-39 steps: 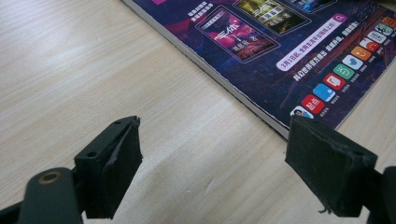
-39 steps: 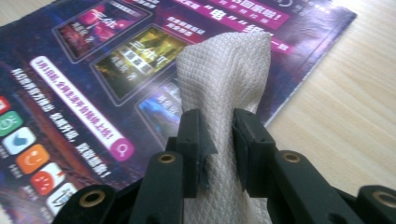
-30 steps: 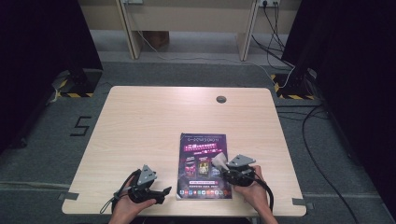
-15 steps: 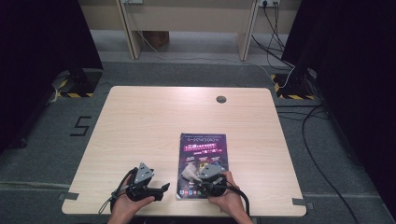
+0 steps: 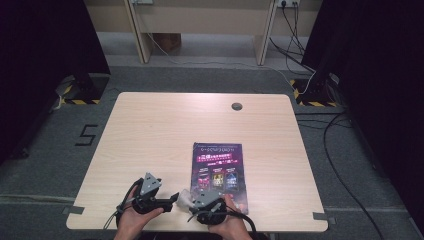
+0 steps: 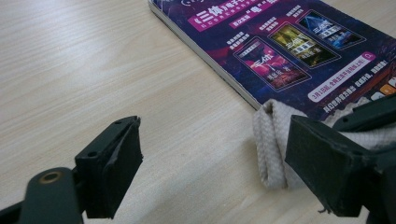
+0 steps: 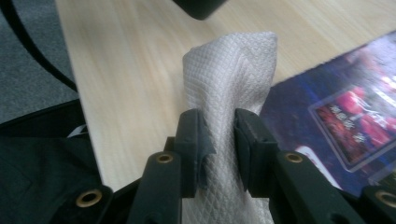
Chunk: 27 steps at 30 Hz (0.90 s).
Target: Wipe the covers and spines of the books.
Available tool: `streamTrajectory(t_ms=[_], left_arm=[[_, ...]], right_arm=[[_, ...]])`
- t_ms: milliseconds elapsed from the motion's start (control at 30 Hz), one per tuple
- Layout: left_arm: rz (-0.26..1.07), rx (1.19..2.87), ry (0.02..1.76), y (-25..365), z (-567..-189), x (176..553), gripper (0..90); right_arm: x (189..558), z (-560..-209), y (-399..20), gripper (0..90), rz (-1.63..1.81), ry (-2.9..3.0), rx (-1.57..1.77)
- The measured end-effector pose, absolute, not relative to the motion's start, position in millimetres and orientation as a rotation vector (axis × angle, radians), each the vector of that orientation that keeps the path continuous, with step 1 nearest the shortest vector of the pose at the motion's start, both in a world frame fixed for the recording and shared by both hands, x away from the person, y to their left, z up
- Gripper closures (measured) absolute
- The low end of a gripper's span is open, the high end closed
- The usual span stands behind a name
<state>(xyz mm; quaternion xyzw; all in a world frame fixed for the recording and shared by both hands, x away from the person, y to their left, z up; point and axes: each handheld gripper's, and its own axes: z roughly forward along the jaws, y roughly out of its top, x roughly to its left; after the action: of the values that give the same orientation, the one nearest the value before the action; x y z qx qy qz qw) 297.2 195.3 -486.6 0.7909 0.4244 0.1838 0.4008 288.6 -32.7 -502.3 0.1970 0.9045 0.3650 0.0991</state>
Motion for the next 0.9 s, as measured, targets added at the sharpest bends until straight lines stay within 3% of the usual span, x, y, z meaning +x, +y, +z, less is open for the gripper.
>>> streamTrajectory(t_ms=[500,900], left_arm=[[0.469,1.99,1.079,194.8,-486.6,296.9,18.1],[0.488,1.973,1.087,195.5,-485.9,297.2,18.5]], right_arm=[[301.2,-502.2,-52.2,72.7,1.097,2.662,0.67],[290.2,-502.7,-26.4,72.4,1.089,2.678,0.577]])
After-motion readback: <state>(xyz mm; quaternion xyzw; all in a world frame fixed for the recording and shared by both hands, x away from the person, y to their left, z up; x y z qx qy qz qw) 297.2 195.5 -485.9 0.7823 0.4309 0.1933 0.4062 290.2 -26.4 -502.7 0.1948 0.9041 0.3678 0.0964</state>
